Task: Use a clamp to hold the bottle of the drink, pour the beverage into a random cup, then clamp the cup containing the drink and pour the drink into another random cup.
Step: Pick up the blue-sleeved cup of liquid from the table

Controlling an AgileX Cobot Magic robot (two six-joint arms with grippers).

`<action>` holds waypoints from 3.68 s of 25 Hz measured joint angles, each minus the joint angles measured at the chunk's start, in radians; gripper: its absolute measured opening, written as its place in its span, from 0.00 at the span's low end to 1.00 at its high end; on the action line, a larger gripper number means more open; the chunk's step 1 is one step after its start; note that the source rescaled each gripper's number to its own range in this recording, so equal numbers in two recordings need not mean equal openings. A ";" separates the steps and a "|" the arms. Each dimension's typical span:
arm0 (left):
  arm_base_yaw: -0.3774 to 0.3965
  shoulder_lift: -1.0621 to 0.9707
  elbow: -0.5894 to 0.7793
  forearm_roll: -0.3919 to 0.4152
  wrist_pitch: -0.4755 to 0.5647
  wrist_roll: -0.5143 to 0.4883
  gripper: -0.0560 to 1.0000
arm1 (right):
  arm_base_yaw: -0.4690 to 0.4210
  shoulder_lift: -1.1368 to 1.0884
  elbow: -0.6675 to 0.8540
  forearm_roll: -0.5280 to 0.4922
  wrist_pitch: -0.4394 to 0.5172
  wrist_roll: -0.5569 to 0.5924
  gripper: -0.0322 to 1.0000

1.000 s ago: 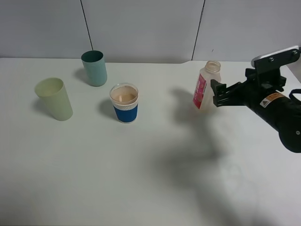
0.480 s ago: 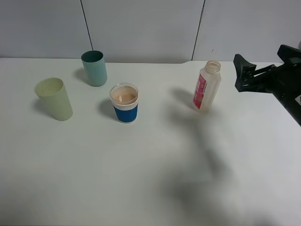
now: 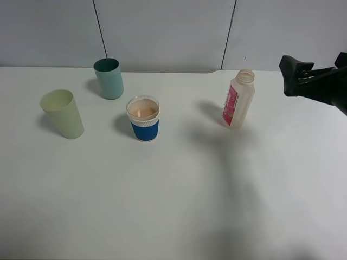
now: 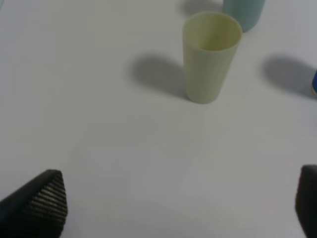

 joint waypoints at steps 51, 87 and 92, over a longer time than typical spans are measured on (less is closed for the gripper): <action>0.000 0.000 0.000 0.000 0.000 0.000 0.79 | 0.000 -0.799 -0.338 -0.415 1.731 0.462 1.00; 0.000 0.000 0.000 0.000 0.000 0.000 0.79 | 0.000 -1.185 -0.263 -0.335 1.941 0.254 1.00; 0.000 0.000 0.000 0.000 0.000 0.000 0.79 | 0.000 -1.185 -0.263 -0.335 1.941 0.253 1.00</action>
